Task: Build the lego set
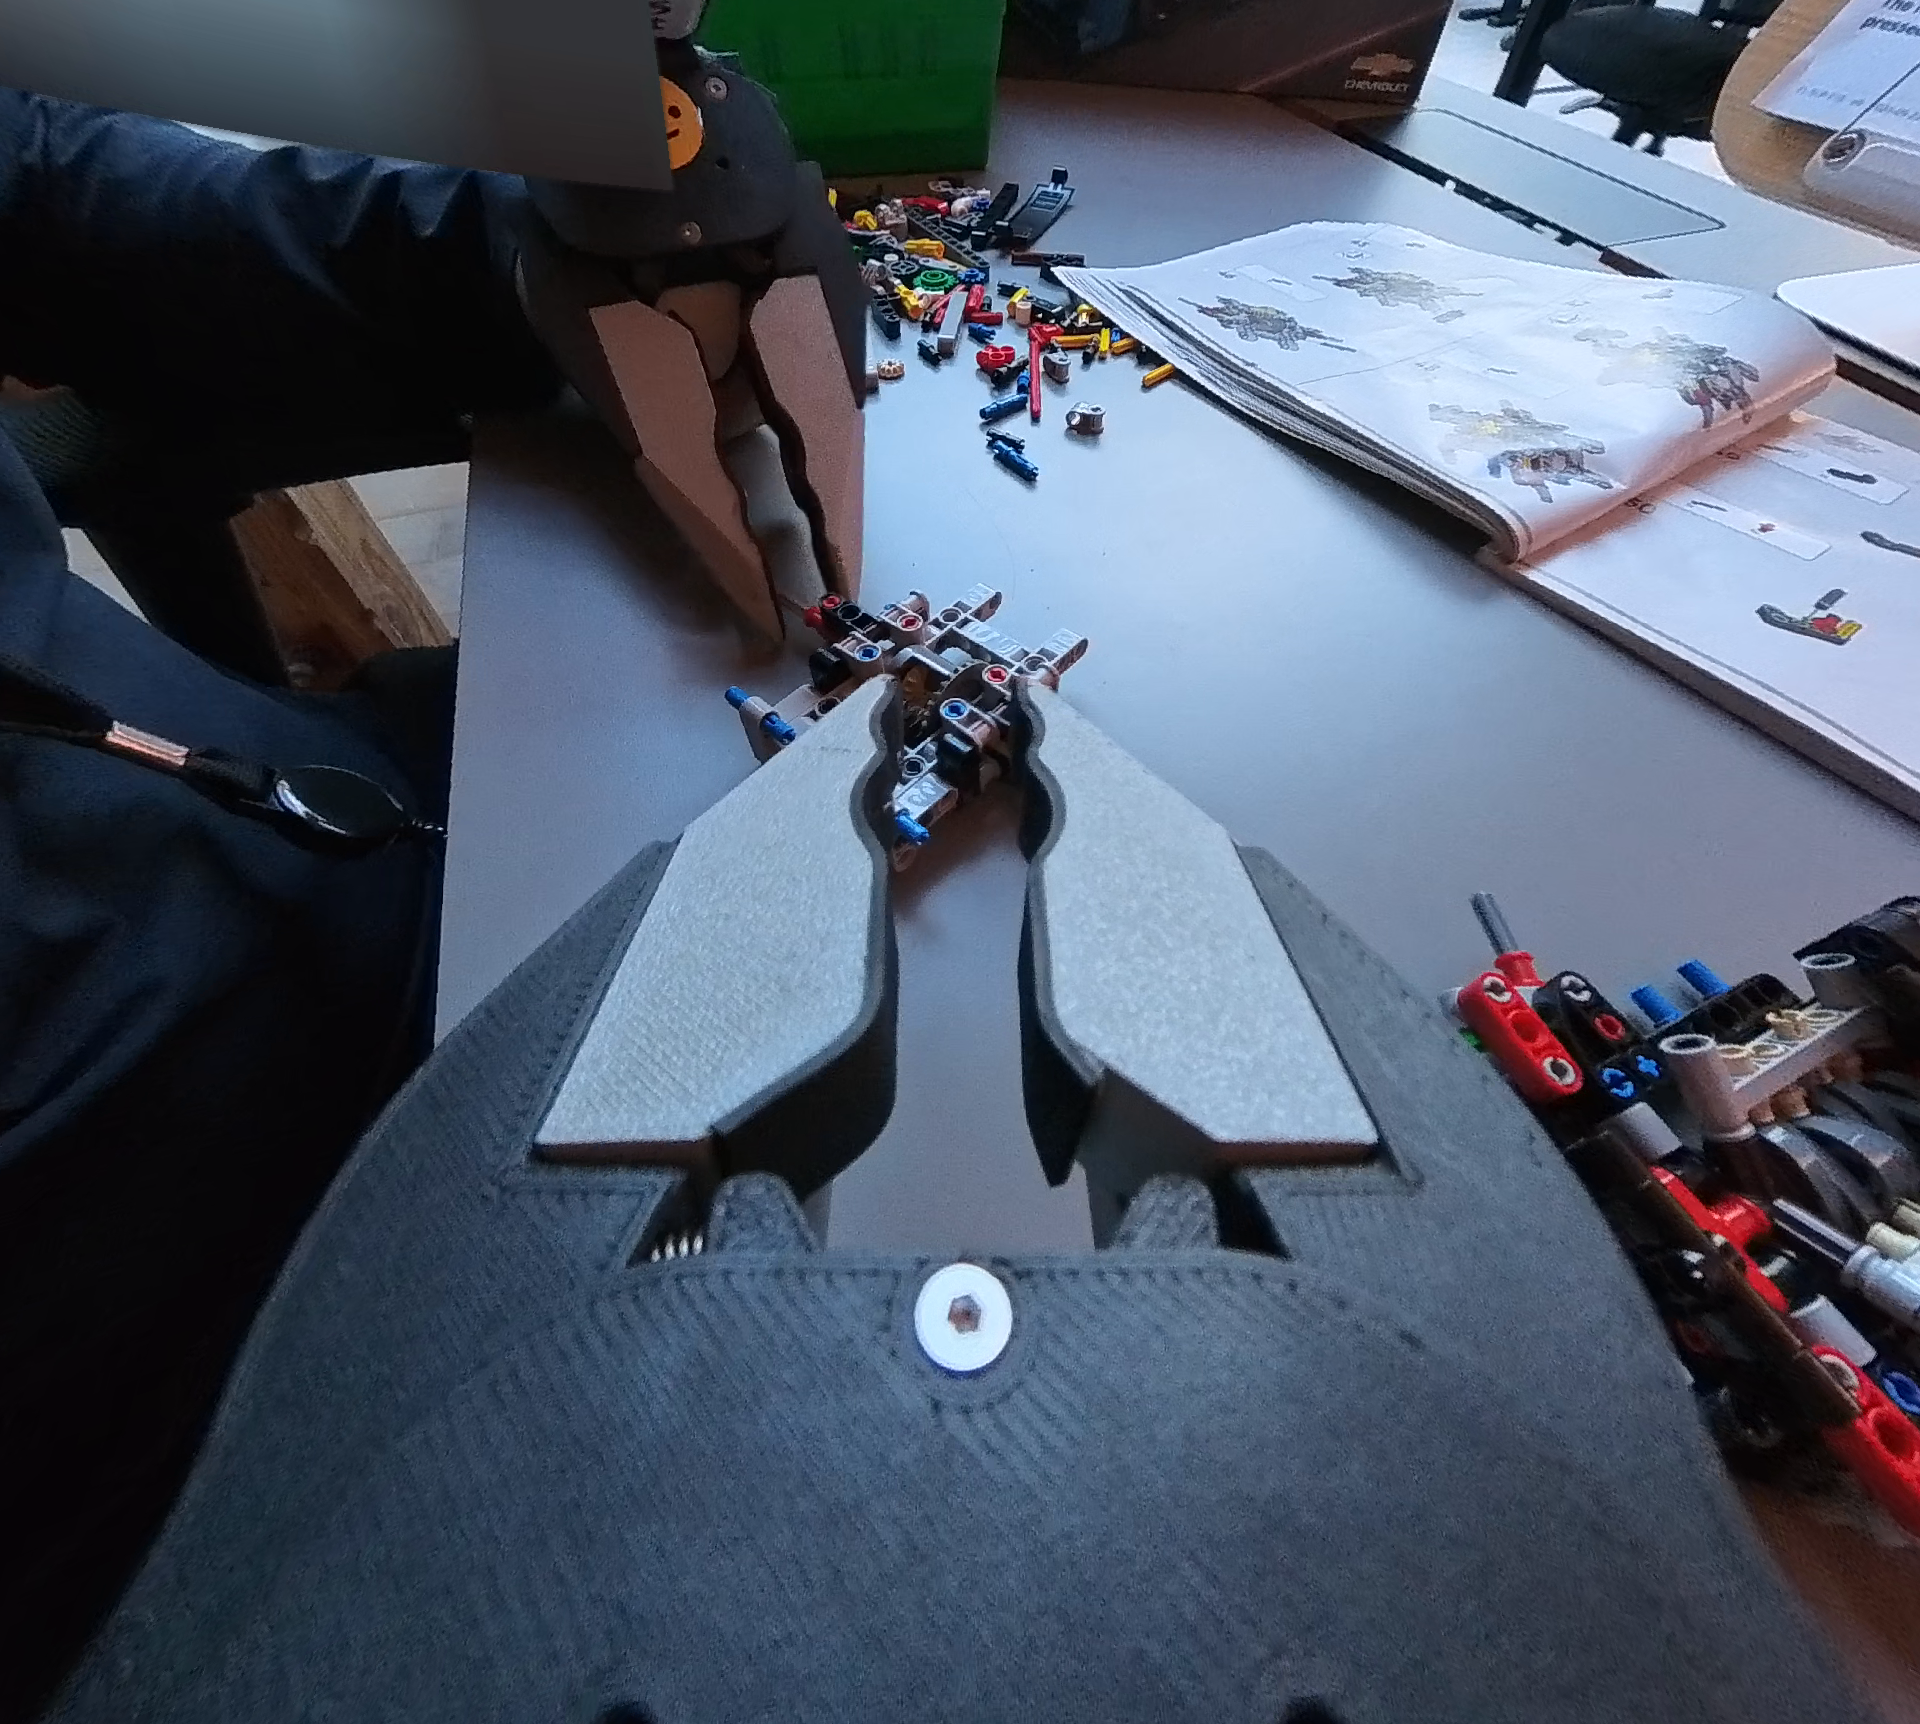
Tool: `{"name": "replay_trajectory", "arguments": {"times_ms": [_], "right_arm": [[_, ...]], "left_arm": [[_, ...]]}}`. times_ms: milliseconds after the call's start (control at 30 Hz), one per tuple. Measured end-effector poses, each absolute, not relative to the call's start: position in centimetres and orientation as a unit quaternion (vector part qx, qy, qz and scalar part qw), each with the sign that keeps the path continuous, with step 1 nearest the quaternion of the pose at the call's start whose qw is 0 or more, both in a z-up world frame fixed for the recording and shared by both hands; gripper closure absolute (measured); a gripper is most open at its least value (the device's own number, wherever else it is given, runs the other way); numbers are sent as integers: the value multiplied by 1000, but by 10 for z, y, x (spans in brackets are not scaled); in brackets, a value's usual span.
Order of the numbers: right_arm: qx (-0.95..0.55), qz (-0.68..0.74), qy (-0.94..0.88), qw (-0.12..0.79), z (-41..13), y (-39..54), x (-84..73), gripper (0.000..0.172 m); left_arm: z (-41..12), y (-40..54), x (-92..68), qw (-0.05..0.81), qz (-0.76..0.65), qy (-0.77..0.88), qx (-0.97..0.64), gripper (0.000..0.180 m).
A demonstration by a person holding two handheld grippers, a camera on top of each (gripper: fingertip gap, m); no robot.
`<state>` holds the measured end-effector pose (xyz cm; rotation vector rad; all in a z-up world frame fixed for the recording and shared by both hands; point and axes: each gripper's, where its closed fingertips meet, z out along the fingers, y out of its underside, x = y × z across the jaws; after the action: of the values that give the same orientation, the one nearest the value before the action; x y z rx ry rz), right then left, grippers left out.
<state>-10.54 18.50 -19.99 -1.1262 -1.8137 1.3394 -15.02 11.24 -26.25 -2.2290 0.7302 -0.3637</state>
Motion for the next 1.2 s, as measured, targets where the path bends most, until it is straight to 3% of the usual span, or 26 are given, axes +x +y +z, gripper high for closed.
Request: {"name": "replay_trajectory", "arguments": {"times_ms": [433,1200], "right_arm": [[-431,518,-672,307,-196,189,-105,155],[-433,517,-671,308,-196,189,-106,155]], "left_arm": [[-260,116,-156,384,-140,263,-874,160],[-259,132,-184,396,-116,166,-896,170]]}}
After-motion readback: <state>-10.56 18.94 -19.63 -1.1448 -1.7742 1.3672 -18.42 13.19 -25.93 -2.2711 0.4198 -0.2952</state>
